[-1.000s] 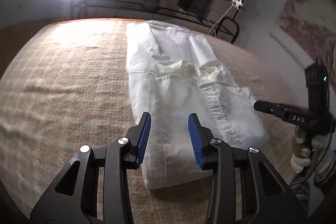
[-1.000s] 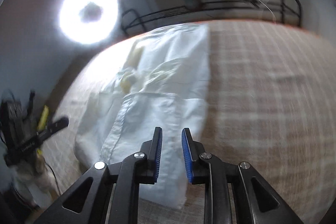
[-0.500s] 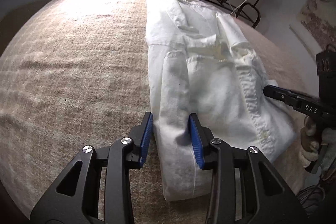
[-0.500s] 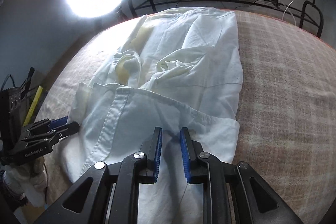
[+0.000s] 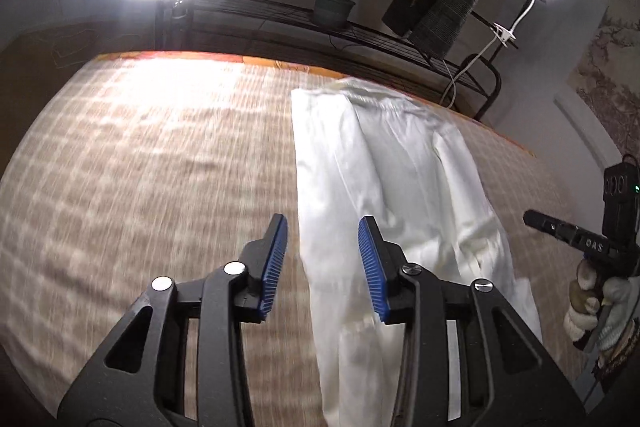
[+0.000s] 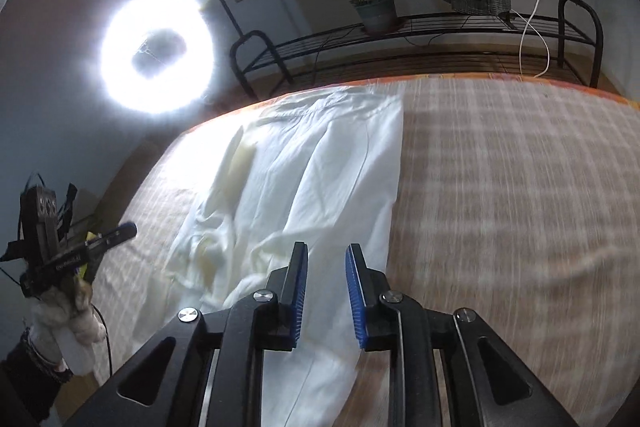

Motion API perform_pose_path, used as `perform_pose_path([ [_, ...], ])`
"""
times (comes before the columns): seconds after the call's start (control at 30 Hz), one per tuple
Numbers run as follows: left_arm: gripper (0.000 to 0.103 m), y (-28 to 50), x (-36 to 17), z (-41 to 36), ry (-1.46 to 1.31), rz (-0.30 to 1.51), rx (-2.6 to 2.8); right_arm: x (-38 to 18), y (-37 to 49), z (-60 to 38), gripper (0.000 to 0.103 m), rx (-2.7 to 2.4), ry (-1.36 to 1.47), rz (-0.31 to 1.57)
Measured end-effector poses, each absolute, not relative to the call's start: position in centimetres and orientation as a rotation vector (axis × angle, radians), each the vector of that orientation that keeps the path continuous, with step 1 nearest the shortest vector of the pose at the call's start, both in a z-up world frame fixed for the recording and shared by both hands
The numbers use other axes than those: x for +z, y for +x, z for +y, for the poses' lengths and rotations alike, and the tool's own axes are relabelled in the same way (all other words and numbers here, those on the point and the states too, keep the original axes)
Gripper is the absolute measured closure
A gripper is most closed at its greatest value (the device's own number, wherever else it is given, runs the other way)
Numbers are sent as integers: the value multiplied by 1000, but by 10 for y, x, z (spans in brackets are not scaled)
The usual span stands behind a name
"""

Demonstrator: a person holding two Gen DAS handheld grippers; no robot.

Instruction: Fold small clothes

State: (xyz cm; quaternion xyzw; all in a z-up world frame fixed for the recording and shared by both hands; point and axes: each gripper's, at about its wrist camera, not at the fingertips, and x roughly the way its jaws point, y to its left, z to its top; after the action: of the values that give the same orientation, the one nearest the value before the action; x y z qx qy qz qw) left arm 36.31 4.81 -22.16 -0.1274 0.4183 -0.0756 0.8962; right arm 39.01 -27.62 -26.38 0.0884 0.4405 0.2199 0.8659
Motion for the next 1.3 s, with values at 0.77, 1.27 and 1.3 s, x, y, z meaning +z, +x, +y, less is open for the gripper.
perform_pose_path([
  [0.77,65,475,-280,5,3,941,-170,-314,526,-263,84,362,202,997],
  [1.27,44,531,-285,46,-191,985,-141,-311,569,-278,59,299,150,984],
  [1.3,44,532,-285,45,-195,982,-146,-311,571,-279,59,301,167,984],
])
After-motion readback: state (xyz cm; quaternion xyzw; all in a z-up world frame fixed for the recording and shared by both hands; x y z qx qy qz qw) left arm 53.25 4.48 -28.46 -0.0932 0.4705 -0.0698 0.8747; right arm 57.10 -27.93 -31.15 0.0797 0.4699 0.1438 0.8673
